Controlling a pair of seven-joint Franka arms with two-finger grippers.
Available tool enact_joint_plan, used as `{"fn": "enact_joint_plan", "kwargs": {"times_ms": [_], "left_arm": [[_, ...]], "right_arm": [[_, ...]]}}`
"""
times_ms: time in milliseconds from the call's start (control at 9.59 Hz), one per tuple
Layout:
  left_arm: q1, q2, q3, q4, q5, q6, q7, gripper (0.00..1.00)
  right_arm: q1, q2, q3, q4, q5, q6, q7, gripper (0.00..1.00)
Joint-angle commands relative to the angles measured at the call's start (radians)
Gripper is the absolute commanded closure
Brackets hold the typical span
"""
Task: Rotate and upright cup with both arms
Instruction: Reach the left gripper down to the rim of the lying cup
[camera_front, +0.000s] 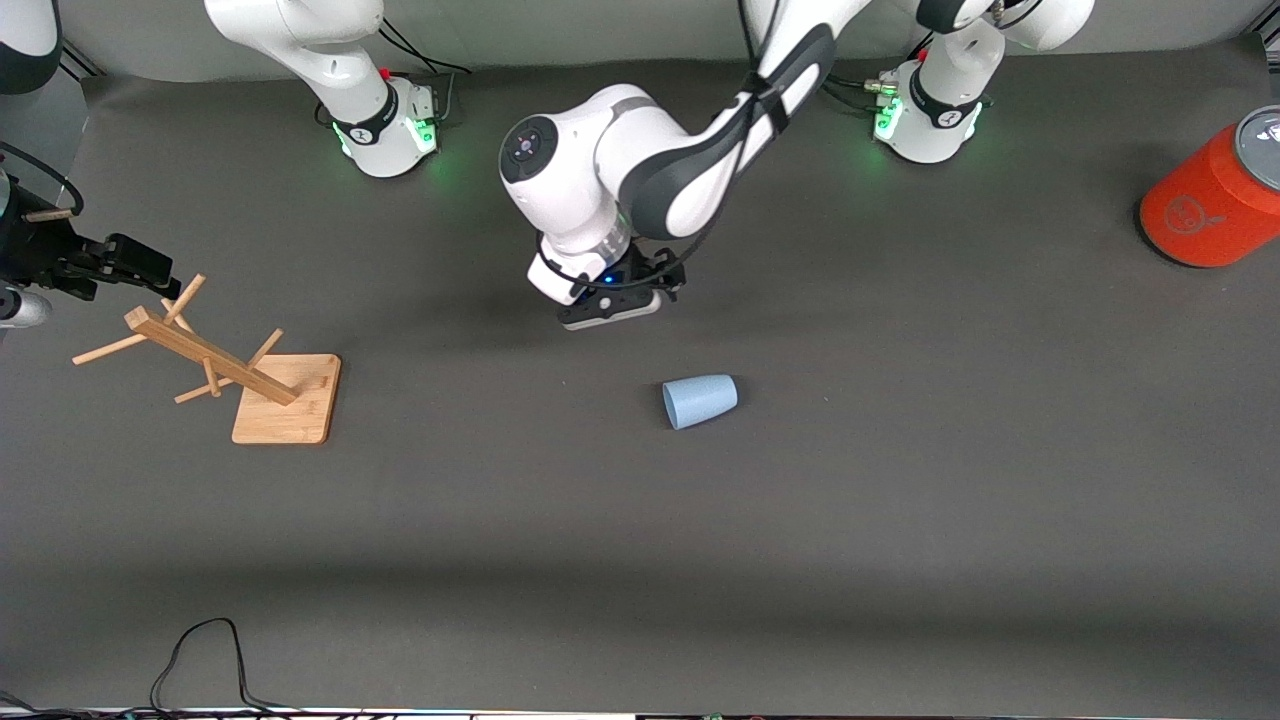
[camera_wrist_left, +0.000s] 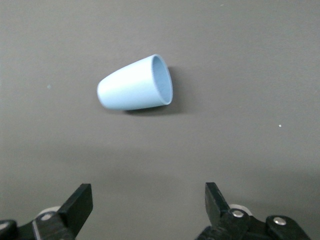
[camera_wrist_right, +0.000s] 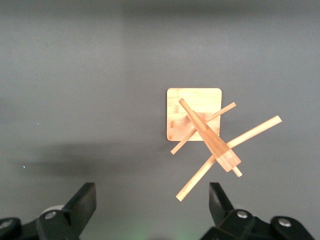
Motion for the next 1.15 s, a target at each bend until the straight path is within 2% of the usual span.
{"fn": "enact_joint_plan", "kwargs": {"times_ms": [0, 209, 521, 1043], "left_arm": [[-0.018, 0.126, 0.020, 0.013, 0.098, 0.122, 0.113, 0.00], [0.049, 0.156, 0.024, 0.016, 0.101, 0.212, 0.304, 0.00], [0.101, 0.150, 0.023, 0.065, 0.099, 0.119, 0.516, 0.01], [0.160, 0.173, 0.021, 0.108, 0.090, 0.127, 0.516, 0.02]], "right_arm": [[0.005, -0.023, -0.008, -0.020, 0.008, 0.005, -0.024, 0.00], [0.006, -0.021, -0.008, -0.022, 0.011, 0.013, -0.025, 0.00], [0.006, -0.005, -0.008, -0.014, 0.015, 0.017, -0.019, 0.00], [0.006, 0.002, -0.006, -0.002, 0.015, 0.016, -0.012, 0.00]]}}
